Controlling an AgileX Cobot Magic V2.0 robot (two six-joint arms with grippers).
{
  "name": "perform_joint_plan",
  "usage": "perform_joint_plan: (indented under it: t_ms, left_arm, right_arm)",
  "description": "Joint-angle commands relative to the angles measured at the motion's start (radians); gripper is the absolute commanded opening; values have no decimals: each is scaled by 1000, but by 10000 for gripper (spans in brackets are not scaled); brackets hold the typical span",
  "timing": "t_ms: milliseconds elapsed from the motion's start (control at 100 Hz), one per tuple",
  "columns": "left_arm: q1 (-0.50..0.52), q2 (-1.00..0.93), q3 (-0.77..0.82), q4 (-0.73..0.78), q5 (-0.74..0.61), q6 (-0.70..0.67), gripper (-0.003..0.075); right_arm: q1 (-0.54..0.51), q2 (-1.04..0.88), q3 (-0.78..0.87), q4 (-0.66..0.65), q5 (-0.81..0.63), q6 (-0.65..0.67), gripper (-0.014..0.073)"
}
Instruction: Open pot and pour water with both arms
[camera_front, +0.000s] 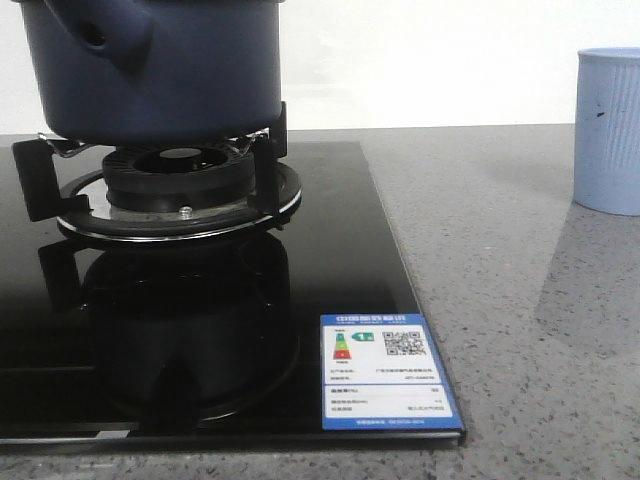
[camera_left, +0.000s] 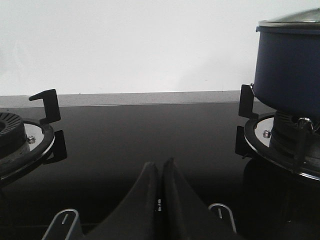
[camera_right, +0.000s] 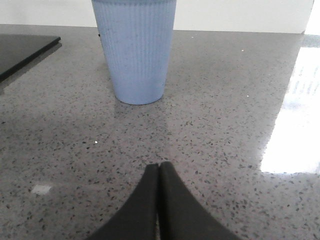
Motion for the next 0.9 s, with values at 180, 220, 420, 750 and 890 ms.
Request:
perform_joint_plan:
  t_ms: [180, 220, 420, 750, 890]
  left_arm:
    - [0, -24, 15, -8, -79, -13, -16]
    - [0, -24, 15, -8, -79, -13, -16]
    - [0, -24, 15, -19, -79, -13, -16]
    - [0, -24, 15, -44, -90, -13, -16]
    - [0, -24, 15, -98, -118, -13, -16]
  right_arm:
    - [-6, -25, 16, -10, -98, -7, -62]
    - [-6, -25, 16, -10, -99, -7, -62]
    - [-6, -25, 16, -10, -140, -7, -62]
    - [-6, -25, 16, -10, -184, -7, -62]
    - [-6, -25, 16, -10, -206, -5, -62]
